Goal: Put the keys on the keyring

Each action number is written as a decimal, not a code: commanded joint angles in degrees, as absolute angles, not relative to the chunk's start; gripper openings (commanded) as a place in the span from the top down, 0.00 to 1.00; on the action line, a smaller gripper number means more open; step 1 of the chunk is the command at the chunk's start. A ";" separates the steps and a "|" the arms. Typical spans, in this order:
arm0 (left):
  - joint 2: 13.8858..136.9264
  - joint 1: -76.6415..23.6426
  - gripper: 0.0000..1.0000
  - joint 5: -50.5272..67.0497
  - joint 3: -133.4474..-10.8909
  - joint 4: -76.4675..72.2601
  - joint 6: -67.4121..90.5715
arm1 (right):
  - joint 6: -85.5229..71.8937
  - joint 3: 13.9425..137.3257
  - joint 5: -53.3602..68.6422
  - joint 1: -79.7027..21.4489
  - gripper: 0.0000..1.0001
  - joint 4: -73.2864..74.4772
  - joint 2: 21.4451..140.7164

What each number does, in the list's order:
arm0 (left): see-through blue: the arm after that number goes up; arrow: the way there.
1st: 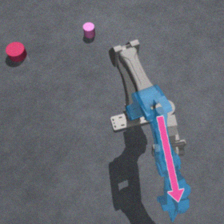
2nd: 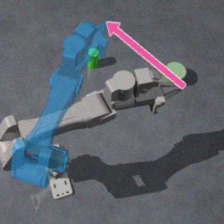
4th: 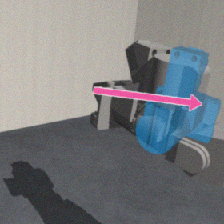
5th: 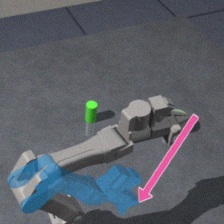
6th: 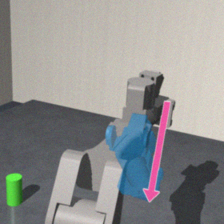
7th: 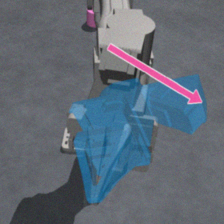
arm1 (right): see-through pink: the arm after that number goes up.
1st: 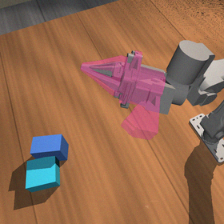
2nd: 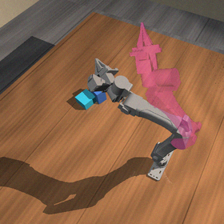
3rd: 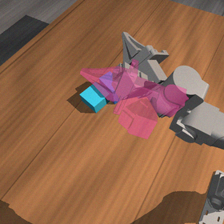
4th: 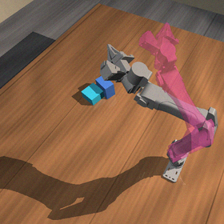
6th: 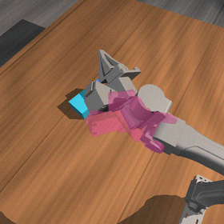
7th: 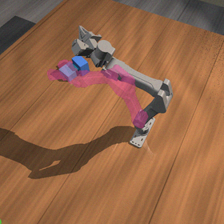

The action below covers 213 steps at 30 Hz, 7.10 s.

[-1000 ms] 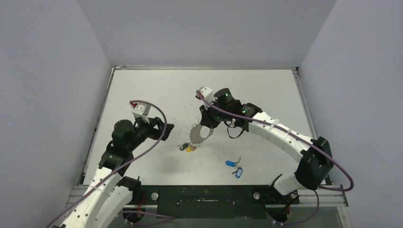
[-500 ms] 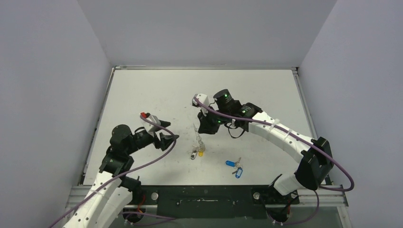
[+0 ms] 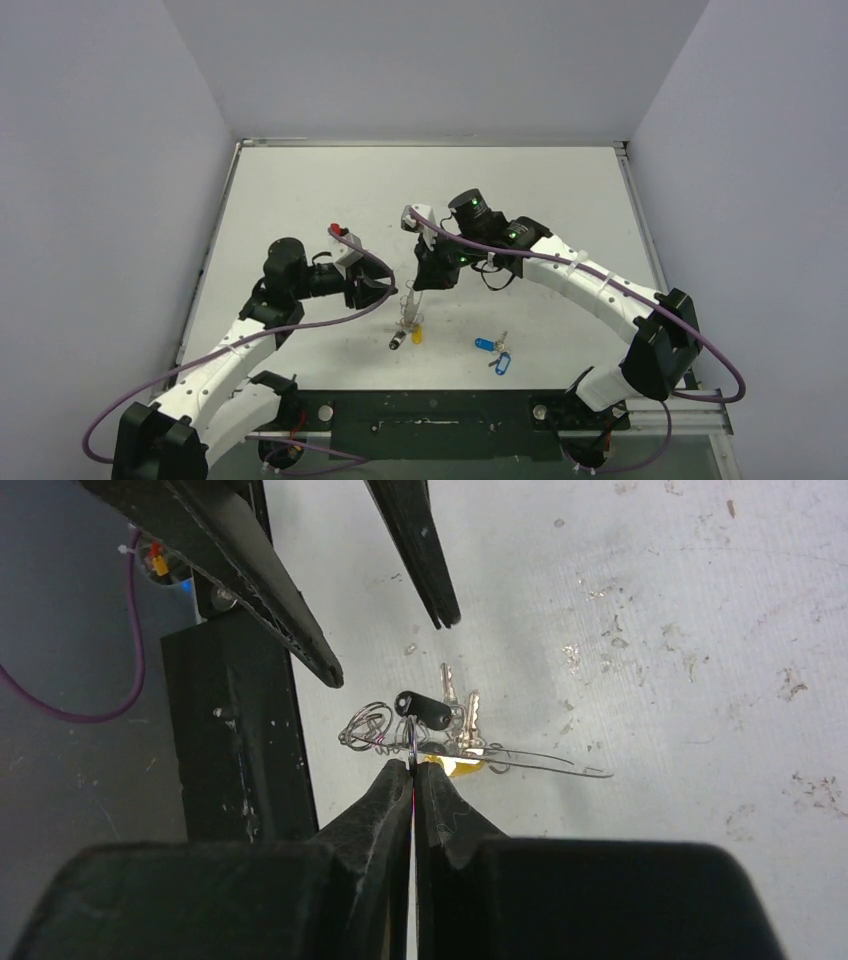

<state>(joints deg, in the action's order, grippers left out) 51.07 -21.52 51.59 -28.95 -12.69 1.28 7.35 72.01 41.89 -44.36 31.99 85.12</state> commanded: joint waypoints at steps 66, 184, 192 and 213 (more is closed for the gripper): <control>49.74 -29.08 1.00 38.02 -17.28 -40.43 12.06 | -14.86 56.07 34.40 -30.06 0.08 12.61 71.28; 38.82 -29.18 1.00 34.43 -21.88 -18.27 5.06 | -21.72 54.50 5.66 -39.64 1.00 44.26 64.05; 43.64 -29.27 1.00 34.80 -22.49 -23.34 7.08 | -14.68 60.00 17.00 -39.63 1.00 35.49 66.77; 48.50 -29.88 1.00 36.65 -23.31 -27.52 8.35 | -2.15 75.58 16.13 -53.70 1.00 34.52 81.38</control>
